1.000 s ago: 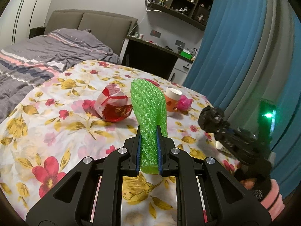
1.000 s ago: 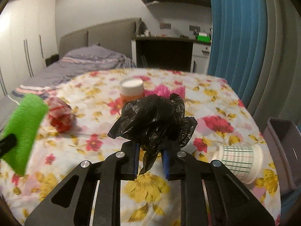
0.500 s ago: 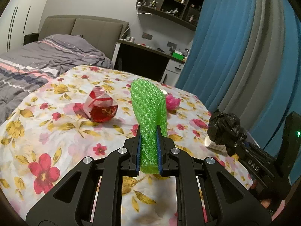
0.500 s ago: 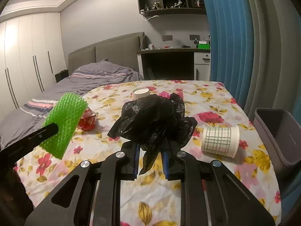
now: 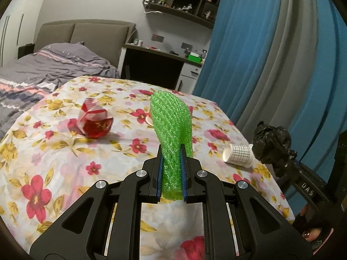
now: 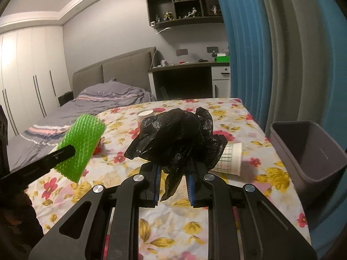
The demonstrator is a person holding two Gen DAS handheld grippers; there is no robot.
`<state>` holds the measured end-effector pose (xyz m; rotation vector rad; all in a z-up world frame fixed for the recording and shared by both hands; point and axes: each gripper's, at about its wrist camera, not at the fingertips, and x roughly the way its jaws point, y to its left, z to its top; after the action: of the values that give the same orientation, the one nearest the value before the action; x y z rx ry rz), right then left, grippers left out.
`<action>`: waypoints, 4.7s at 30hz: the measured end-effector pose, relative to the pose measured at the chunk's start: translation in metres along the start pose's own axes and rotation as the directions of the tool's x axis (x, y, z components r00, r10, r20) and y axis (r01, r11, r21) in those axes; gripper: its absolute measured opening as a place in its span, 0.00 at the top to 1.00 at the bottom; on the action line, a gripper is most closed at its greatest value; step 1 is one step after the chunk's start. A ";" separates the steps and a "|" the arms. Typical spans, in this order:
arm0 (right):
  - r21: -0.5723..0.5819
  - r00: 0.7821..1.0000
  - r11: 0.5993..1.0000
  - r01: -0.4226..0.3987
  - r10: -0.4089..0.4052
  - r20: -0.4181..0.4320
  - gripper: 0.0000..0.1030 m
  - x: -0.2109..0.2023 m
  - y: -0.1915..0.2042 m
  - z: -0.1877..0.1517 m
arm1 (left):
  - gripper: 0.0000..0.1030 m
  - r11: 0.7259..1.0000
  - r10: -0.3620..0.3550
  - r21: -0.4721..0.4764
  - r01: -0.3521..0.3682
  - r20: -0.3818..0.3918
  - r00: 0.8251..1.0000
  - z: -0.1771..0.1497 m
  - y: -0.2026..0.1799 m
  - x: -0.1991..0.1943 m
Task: Collect trash
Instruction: 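Carry the green net and black bag over the grey bin, then open both grippers to drop the net and bag into the bin, then move both grippers back over the remaining cups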
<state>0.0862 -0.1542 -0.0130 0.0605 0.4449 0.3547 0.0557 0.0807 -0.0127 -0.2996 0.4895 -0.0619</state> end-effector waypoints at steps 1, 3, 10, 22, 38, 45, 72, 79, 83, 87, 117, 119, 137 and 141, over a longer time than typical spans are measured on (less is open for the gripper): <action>0.005 1.000 1.000 0.005 -0.005 0.005 0.80 -0.002 -0.004 0.000 | 0.88 1.000 -0.004 0.006 0.004 -0.001 1.000 0.000 -0.003 0.002; 0.018 1.000 1.000 0.011 -0.011 0.011 0.80 -0.006 -0.013 0.000 | 0.88 1.000 -0.010 0.013 0.010 -0.004 1.000 0.001 -0.009 0.005; 0.050 0.998 0.997 0.051 -0.053 0.033 0.80 -0.021 -0.041 -0.001 | 0.88 0.997 -0.044 0.056 0.046 -0.032 0.999 0.001 -0.039 0.024; 0.118 0.988 0.983 0.138 -0.146 0.059 0.80 -0.041 -0.096 0.000 | 0.88 0.973 -0.124 0.183 0.139 -0.088 0.988 0.003 -0.114 0.061; 0.194 0.939 0.933 0.303 -0.327 0.104 0.80 -0.065 -0.182 0.015 | 0.88 0.874 -0.340 0.299 0.382 -0.183 0.922 0.009 -0.254 0.112; 0.223 0.929 0.917 0.332 -0.358 0.090 0.80 -0.058 -0.214 0.016 | 0.88 0.826 -0.414 0.309 0.471 -0.235 0.880 -0.001 -0.301 0.149; 0.254 0.933 0.904 0.344 -0.361 0.019 0.79 -0.024 -0.253 0.013 | 0.87 0.800 -0.451 0.221 0.558 -0.394 0.801 -0.033 -0.338 0.220; 0.267 0.931 0.898 0.351 -0.366 0.009 0.78 -0.020 -0.258 0.015 | 0.80 0.791 -0.472 0.200 0.579 -0.404 0.784 -0.035 -0.338 0.226; 0.277 0.928 0.893 0.356 -0.372 0.006 0.76 -0.020 -0.262 0.014 | 0.45 0.803 -0.453 0.218 0.555 -0.381 0.806 -0.036 -0.332 0.226; 0.281 0.927 0.889 0.361 -0.376 -0.003 0.72 -0.018 -0.265 0.013 | 0.25 0.830 -0.442 0.181 0.528 -0.363 0.820 -0.032 -0.319 0.227; 0.205 0.953 0.941 0.269 -0.291 0.088 0.20 -0.052 -0.158 -0.002 | 0.06 0.965 -0.152 0.194 0.176 -0.132 0.980 -0.027 -0.189 0.106; 0.198 0.957 0.947 0.254 -0.275 0.087 0.20 -0.051 -0.146 -0.004 | 0.06 0.970 -0.117 0.198 0.138 -0.115 0.986 -0.028 -0.174 0.098; 0.123 0.982 0.975 0.187 -0.188 -0.008 0.20 -0.007 -0.077 -0.016 | 0.06 0.994 0.070 0.088 -0.066 -0.044 0.997 -0.019 -0.057 0.052; 0.108 0.983 0.977 0.183 -0.180 -0.037 0.20 0.007 -0.070 -0.015 | 0.06 0.994 0.098 0.054 -0.096 -0.036 0.995 -0.016 -0.040 0.049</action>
<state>0.1084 -0.2172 -0.0388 0.1222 0.4924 0.1508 0.0914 0.0316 -0.0362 -0.2233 0.5396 0.0139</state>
